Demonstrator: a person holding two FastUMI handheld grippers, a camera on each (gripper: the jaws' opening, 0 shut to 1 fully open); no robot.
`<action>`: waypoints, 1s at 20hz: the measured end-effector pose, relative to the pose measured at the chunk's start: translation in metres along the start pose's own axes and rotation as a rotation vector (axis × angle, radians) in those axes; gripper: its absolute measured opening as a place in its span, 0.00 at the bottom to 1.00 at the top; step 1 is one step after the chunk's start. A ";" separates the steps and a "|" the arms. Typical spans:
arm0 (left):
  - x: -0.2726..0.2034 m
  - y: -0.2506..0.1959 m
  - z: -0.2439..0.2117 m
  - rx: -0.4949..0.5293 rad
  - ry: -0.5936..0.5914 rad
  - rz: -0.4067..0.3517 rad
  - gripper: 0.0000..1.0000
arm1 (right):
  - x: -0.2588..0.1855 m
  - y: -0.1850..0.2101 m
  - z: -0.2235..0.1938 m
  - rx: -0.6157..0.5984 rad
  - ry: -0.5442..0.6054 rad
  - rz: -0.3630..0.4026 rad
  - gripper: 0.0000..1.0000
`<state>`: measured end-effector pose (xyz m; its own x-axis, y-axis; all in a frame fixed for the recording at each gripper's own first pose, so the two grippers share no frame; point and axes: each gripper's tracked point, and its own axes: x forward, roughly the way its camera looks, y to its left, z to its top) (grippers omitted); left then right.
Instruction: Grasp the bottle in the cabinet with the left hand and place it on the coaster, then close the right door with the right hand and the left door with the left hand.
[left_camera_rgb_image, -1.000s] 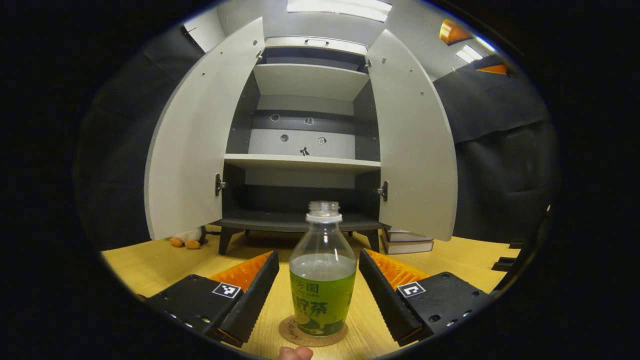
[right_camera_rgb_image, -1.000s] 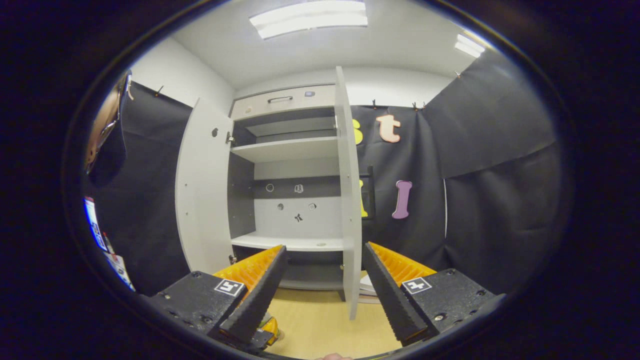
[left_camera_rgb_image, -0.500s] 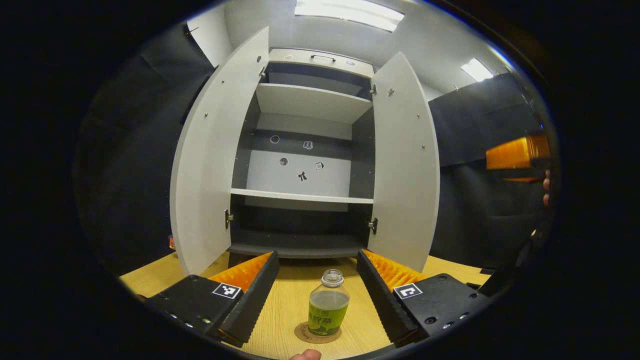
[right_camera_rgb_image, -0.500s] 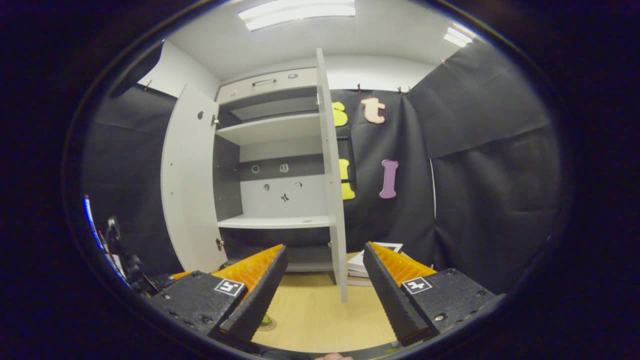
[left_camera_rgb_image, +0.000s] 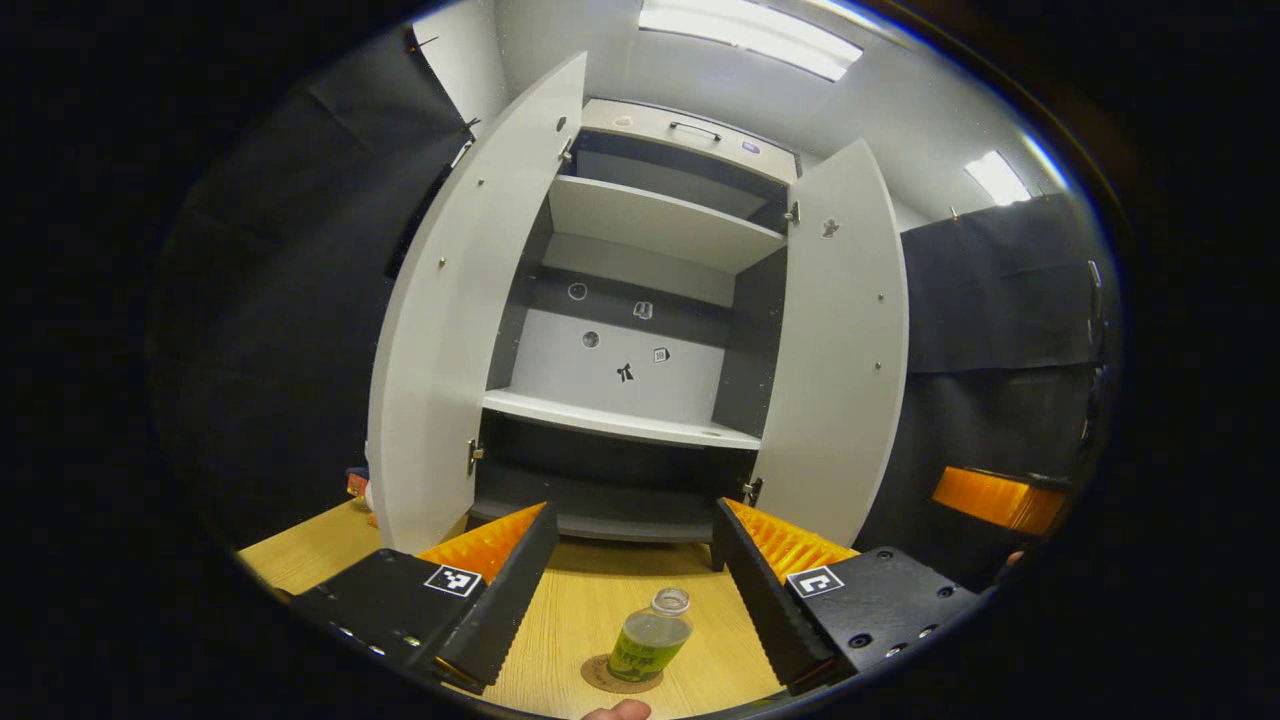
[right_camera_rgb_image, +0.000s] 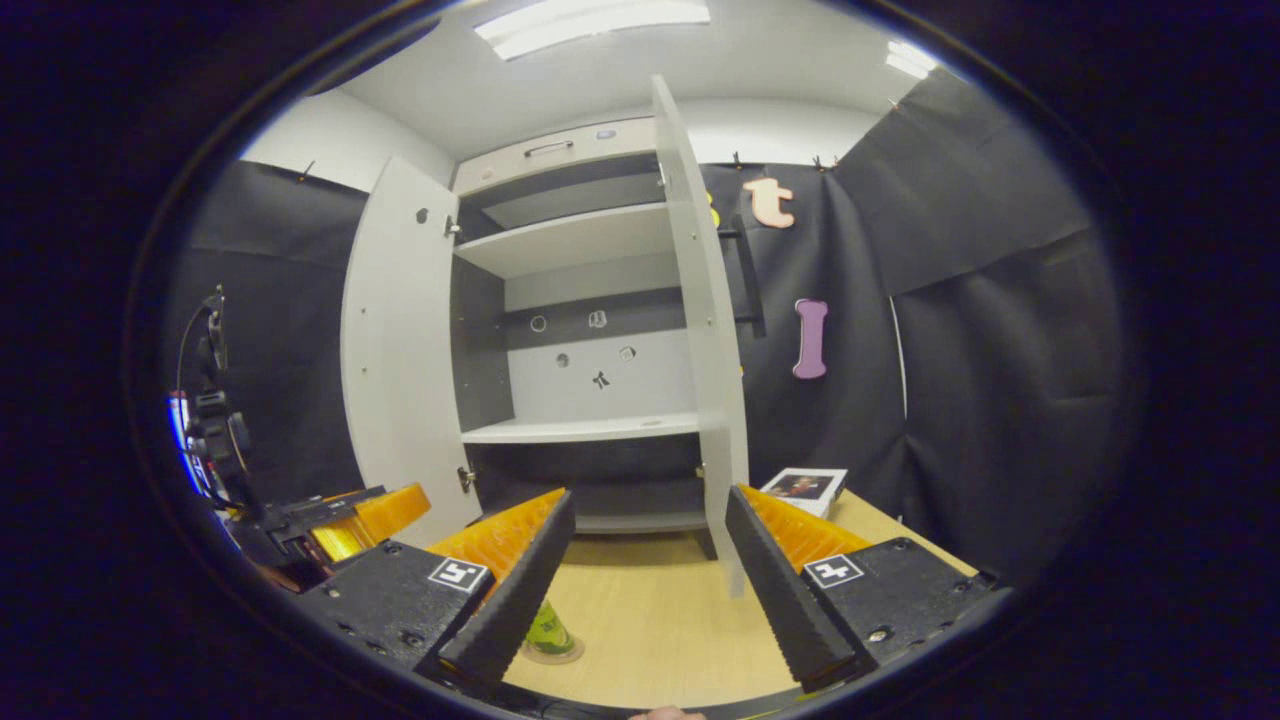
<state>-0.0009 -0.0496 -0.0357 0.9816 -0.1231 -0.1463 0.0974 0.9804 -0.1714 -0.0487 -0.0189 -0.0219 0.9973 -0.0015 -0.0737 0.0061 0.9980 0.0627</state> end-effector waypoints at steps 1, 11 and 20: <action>0.000 0.003 0.001 0.010 0.001 0.011 0.95 | 0.001 0.001 -0.001 0.011 0.008 0.006 1.00; -0.009 0.013 -0.007 0.099 0.017 0.065 0.95 | 0.023 -0.076 0.130 -0.083 -0.216 -0.114 0.95; -0.012 -0.012 -0.009 0.149 0.014 -0.001 0.95 | 0.086 -0.127 0.209 -0.126 -0.246 -0.182 0.96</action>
<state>-0.0158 -0.0613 -0.0401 0.9791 -0.1248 -0.1603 0.1223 0.9922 -0.0254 0.0517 -0.1591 0.1718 0.9686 -0.1800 0.1716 0.1917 0.9800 -0.0541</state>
